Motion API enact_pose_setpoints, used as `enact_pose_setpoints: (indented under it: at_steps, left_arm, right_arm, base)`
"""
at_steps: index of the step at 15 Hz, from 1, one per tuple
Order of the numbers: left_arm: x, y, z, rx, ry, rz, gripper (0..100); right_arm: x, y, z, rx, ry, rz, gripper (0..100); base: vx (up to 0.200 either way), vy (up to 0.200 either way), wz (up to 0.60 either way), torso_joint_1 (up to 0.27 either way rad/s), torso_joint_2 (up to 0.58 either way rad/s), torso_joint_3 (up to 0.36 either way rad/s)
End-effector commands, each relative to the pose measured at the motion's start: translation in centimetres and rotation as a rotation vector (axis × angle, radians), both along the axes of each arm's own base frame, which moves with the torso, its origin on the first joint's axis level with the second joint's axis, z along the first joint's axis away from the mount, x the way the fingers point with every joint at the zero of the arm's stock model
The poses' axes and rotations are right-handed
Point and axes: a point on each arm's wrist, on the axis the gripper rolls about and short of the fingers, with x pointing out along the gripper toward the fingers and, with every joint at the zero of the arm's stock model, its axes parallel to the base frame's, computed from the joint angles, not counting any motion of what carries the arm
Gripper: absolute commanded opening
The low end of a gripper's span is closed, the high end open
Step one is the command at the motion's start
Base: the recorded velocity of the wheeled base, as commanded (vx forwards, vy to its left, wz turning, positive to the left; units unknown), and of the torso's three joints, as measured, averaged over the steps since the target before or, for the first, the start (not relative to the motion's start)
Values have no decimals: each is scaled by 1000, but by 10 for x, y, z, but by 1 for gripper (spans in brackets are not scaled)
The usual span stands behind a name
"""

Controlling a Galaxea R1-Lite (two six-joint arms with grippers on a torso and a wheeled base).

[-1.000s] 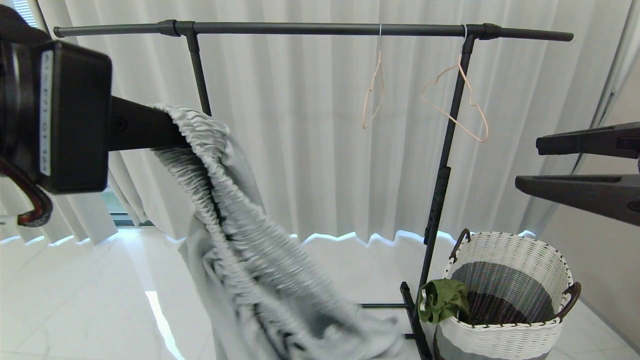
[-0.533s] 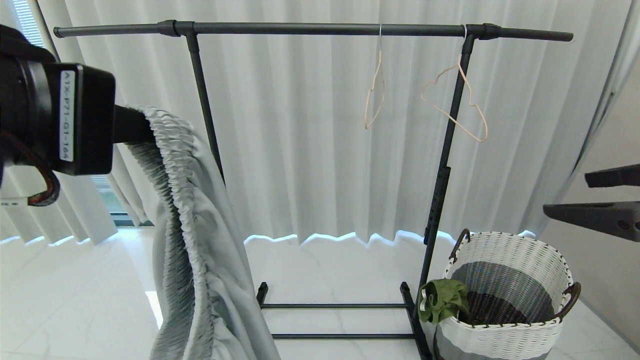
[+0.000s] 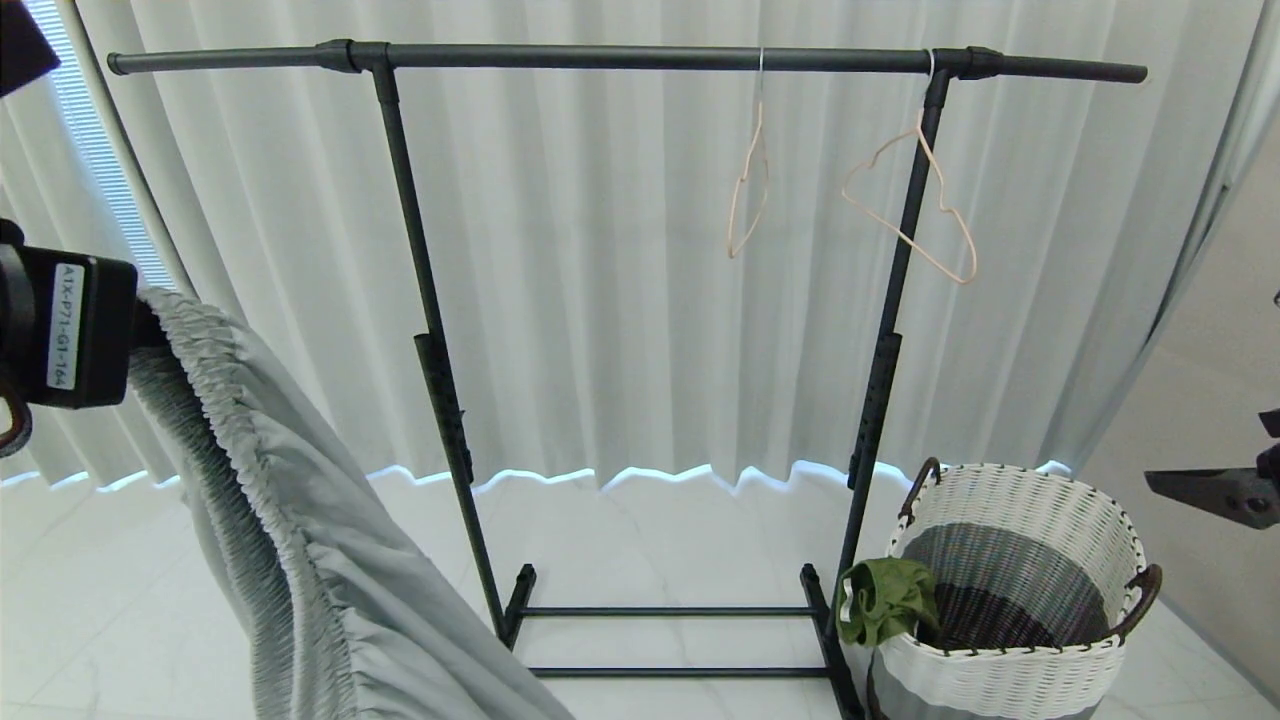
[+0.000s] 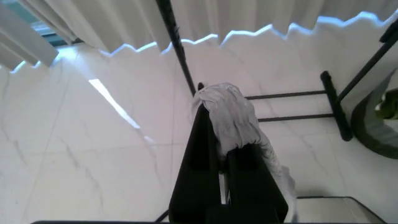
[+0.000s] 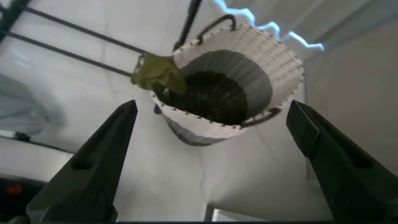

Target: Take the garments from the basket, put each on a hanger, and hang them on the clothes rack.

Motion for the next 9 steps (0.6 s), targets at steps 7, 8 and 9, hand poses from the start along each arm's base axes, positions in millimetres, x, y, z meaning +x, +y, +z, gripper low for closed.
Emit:
enact_pose_setpoints:
  at_steps: [7, 8, 9]
  left_arm:
    - [-8, 6, -14, 32, 21, 9, 0]
    - [-8, 6, -13, 33, 14, 15, 0]
    - [-8, 6, -14, 36, 14, 20, 0]
  right_arm:
    - [-6, -5, -35, -82, -157, -73, 100]
    - [-6, -5, -35, -81, -157, -72, 100]
    - [-6, -5, -35, -80, -156, -74, 100]
  base:
    - [0, 0, 0, 5, -25, -21]
    - [0, 0, 0, 61, -300, -227]
    - [0, 0, 0, 80, -354, -276]
